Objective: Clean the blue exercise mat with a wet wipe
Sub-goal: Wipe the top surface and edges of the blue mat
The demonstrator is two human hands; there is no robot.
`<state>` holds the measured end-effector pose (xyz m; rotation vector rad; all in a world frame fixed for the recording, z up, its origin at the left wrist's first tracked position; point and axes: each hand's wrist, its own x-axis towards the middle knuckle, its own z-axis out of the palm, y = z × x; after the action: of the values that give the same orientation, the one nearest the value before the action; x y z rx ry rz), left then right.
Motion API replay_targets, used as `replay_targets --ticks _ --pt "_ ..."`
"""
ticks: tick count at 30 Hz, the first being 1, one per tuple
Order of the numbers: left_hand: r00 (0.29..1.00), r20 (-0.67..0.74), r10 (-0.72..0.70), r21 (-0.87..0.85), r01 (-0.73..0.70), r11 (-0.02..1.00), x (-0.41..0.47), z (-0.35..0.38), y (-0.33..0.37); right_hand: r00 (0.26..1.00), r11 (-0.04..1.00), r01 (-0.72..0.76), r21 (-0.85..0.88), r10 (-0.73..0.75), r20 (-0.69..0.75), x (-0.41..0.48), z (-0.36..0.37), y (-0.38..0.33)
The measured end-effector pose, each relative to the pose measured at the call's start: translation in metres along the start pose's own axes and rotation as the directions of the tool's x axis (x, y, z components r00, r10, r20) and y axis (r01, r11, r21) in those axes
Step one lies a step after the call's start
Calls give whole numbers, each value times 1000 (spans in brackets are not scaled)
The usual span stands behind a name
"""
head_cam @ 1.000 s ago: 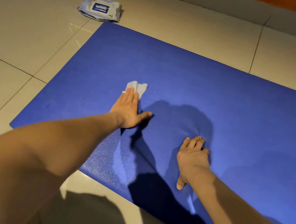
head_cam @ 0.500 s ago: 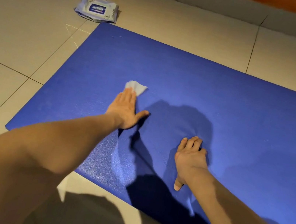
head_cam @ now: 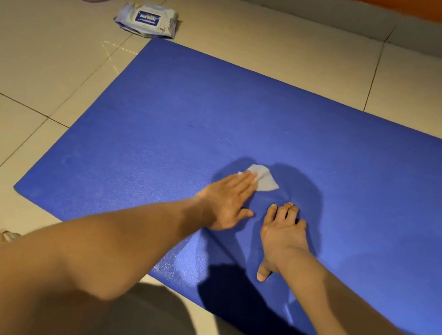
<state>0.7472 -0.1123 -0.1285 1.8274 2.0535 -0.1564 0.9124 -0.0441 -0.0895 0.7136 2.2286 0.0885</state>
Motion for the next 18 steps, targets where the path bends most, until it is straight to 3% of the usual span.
replay_targets --ticks 2,4,7,18 --pt "981 10 -195 -38 195 980 -16 -8 -19 1000 1000 9 3 -9 -10 -1 1 2" --pt "923 134 -362 -4 366 931 -41 -18 -36 1000 999 23 26 -23 -16 -3 1 6" --pt "821 280 -497 115 486 867 -76 -23 -46 999 996 52 74 -51 -21 -7 1 10" --pt "886 193 -421 -27 433 901 -66 -2 -27 996 992 -51 113 43 75 -6 1 -1"
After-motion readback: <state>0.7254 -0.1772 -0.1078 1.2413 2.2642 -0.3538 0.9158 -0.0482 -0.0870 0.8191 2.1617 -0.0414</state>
